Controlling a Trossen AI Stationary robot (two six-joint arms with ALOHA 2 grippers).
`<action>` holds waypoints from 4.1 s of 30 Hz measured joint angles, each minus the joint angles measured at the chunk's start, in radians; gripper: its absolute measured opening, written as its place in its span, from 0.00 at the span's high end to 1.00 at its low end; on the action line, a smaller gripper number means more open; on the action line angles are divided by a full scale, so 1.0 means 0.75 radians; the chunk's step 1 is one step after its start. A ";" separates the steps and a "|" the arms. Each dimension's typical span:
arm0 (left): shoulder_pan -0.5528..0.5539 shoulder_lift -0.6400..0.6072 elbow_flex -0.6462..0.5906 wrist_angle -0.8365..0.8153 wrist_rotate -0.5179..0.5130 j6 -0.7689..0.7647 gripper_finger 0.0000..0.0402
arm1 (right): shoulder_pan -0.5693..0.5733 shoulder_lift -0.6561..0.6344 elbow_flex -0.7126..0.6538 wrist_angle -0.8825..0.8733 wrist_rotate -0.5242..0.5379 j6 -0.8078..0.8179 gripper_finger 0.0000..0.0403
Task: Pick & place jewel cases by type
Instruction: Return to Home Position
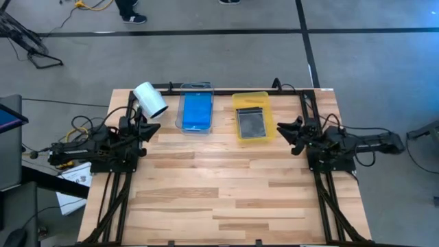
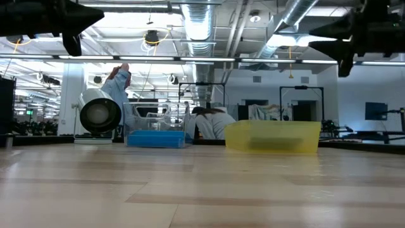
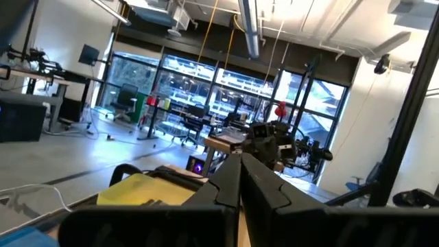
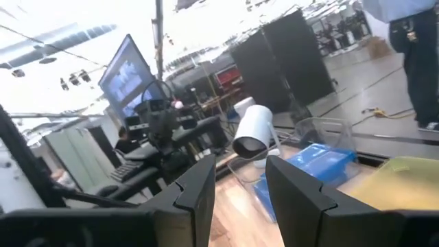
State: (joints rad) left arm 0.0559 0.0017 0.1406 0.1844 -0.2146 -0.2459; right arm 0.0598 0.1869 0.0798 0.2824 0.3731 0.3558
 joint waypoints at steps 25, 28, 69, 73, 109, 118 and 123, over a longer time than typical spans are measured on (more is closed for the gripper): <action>-0.117 -0.001 -0.173 0.175 0.025 -0.013 1.00 | -0.002 -0.247 -0.096 -0.214 -0.045 0.108 0.70; -0.128 0.001 -0.174 0.135 -0.014 -0.003 1.00 | -0.002 -0.247 -0.096 -0.235 -0.045 0.109 0.70; -0.126 0.020 -0.176 -0.166 0.045 -0.128 1.00 | 0.007 -0.242 -0.041 -0.476 -0.150 0.109 0.69; -0.126 0.020 -0.176 -0.166 0.045 -0.135 1.00 | 0.007 -0.242 -0.041 -0.476 -0.149 0.109 0.70; -0.126 0.020 -0.176 -0.166 0.046 -0.141 1.00 | 0.007 -0.241 -0.041 -0.476 -0.147 0.109 0.70; -0.126 0.020 -0.176 -0.166 0.046 -0.141 1.00 | 0.007 -0.241 -0.041 -0.476 -0.148 0.109 0.69; -0.126 0.020 -0.176 -0.166 0.046 -0.141 1.00 | 0.007 -0.241 -0.041 -0.476 -0.148 0.109 0.70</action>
State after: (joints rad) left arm -0.0383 0.0170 0.0082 0.0597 -0.1802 -0.3515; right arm 0.0650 0.0060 0.0494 -0.0744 0.2623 0.4377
